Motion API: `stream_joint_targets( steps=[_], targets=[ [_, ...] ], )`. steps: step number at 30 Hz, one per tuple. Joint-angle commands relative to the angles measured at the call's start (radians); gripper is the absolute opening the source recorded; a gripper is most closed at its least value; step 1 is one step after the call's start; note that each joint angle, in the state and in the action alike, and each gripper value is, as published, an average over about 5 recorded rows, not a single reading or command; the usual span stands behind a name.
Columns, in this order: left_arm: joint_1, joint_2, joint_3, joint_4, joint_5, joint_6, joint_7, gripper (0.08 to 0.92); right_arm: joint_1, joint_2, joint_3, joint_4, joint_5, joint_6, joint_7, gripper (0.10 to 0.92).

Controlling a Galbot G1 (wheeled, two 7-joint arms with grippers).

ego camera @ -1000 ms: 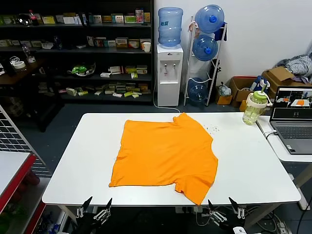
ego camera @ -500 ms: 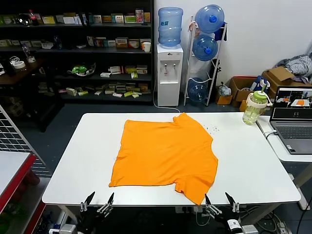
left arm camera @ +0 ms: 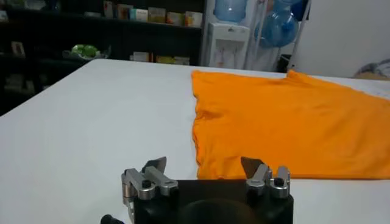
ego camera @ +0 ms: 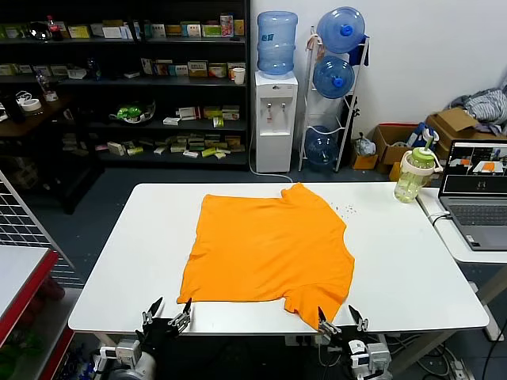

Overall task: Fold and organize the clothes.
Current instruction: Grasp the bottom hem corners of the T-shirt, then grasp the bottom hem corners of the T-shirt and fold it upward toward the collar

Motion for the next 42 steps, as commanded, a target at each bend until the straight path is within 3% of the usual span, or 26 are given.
stream_joint_targets(
  steps=[1,6,23,29,42],
  targets=[
    [-0.060,-0.007,0.020,0.053,0.003,0.011,-0.008,0.818,0.042,0.006,-0.020,-0.043,-0.002,-0.012,0.008,0.745],
    [-0.066,-0.011,0.033,0.063,-0.001,0.028,-0.019,0.732,0.026,0.006,-0.020,-0.032,-0.011,-0.012,0.008,0.600],
    [-0.043,-0.007,0.044,0.019,-0.013,0.040,-0.036,0.239,-0.038,-0.003,-0.010,0.049,-0.002,0.003,0.008,0.133],
    [0.000,0.012,0.032,-0.052,-0.037,0.043,-0.055,0.098,-0.090,-0.050,0.003,0.136,0.064,0.006,0.018,0.124],
    [0.186,0.071,-0.019,-0.312,-0.134,0.070,-0.129,0.090,-0.309,-0.228,0.085,0.359,0.225,0.018,0.056,0.124]
  ],
)
